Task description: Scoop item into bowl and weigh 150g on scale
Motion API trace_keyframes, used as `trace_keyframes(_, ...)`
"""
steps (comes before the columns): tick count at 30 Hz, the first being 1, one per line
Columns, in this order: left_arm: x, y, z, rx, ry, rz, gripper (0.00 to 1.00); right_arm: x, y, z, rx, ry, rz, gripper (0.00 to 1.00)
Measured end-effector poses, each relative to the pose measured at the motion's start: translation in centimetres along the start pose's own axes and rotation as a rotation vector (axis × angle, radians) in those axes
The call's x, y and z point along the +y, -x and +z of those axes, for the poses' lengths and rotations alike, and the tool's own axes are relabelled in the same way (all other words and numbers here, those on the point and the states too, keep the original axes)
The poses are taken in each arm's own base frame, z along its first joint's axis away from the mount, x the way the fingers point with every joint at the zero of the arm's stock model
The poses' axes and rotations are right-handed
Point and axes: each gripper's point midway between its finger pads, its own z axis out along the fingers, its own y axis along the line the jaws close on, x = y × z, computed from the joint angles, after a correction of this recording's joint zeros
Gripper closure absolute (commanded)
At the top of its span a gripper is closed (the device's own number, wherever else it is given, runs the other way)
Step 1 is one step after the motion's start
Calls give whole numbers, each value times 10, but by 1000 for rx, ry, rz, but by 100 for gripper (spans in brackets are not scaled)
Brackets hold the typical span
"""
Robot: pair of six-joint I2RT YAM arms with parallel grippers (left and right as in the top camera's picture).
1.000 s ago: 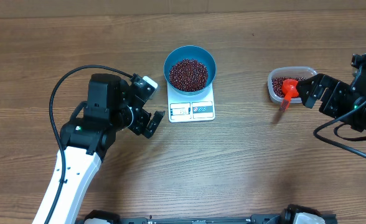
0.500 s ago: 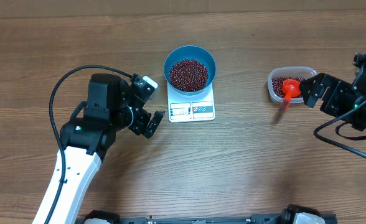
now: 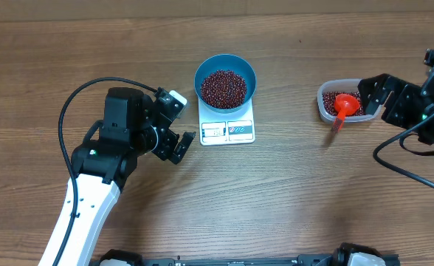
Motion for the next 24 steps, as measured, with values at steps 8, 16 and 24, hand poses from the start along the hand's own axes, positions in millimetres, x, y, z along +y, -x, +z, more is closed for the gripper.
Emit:
trace_keyframes(8, 0, 0, 0, 0, 0, 0, 0, 19, 17, -5, -149, 17, -92, 0)
trace_keyframes(16, 0, 0, 0, 0, 0, 0, 1, 10, 8, -8, -286, 4, -116, 0)
trace_keyframes(24, 0, 0, 0, 0, 0, 0, 0, -1, -12, -11, -453, 10, -137, 0)
